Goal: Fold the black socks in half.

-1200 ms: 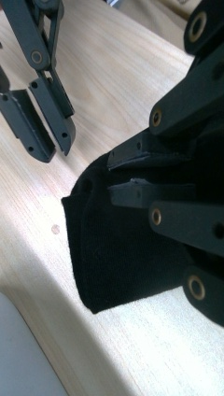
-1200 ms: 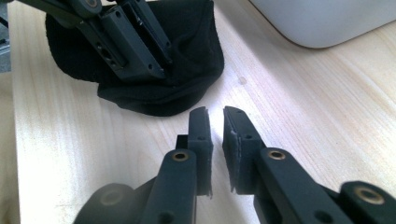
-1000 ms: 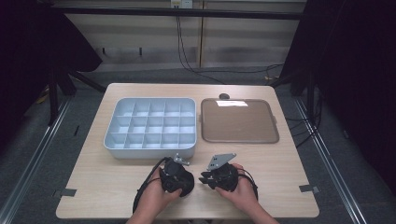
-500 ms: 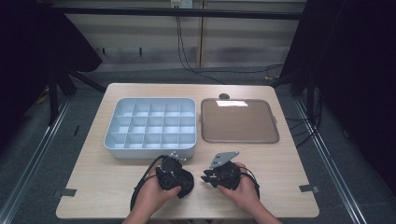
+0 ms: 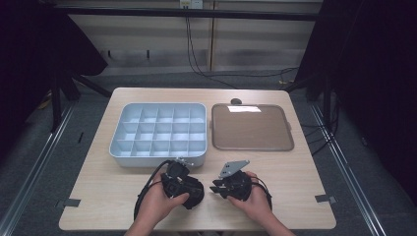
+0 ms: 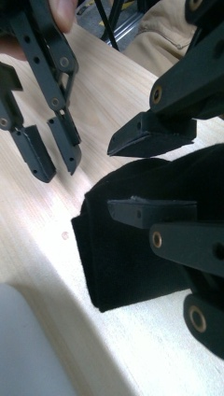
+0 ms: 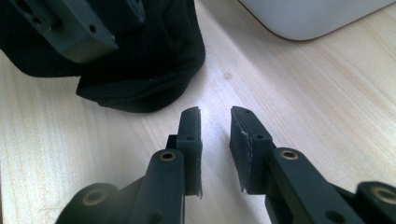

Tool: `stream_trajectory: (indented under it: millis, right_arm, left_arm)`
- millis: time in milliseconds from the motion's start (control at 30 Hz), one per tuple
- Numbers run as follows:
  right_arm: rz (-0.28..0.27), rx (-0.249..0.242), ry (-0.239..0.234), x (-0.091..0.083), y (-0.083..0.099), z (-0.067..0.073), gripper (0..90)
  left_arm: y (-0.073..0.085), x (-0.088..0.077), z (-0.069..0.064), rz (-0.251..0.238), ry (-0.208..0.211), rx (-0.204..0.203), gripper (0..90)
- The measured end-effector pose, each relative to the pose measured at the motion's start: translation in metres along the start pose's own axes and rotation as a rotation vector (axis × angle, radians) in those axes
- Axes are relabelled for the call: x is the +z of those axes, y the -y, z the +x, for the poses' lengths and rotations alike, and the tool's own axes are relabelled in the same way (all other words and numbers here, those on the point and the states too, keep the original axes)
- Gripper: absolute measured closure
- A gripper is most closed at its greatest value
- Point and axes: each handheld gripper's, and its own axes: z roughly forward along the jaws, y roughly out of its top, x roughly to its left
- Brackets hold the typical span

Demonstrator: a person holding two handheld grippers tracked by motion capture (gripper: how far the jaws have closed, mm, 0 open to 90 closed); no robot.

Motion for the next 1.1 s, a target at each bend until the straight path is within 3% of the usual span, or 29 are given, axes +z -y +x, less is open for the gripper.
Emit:
stream_trajectory:
  millis: [367,400,700,900,1100]
  right_arm:
    - [-0.001,-0.01,-0.008,0.003,-0.001,0.002,73.9]
    - [0.0,-0.007,-0.011,0.003,-0.001,0.003,74.0]
    - [0.004,-0.012,-0.012,0.003,-0.001,0.002,74.0]
    - [0.0,-0.015,-0.007,0.002,-0.001,0.002,74.0]
    - [0.001,-0.013,-0.012,0.002,-0.001,0.002,73.9]
  left_arm:
    - [-0.001,-0.017,0.01,-0.05,-0.017,-0.017,67.6]
    - [0.0,-0.018,0.013,-0.063,-0.015,-0.035,67.6]
    - [0.005,-0.009,0.023,-0.006,-0.043,-0.052,72.0]
    - [0.008,0.002,0.021,0.019,-0.07,-0.023,71.8]
    - [0.006,-0.007,0.021,-0.003,-0.084,-0.019,60.9]
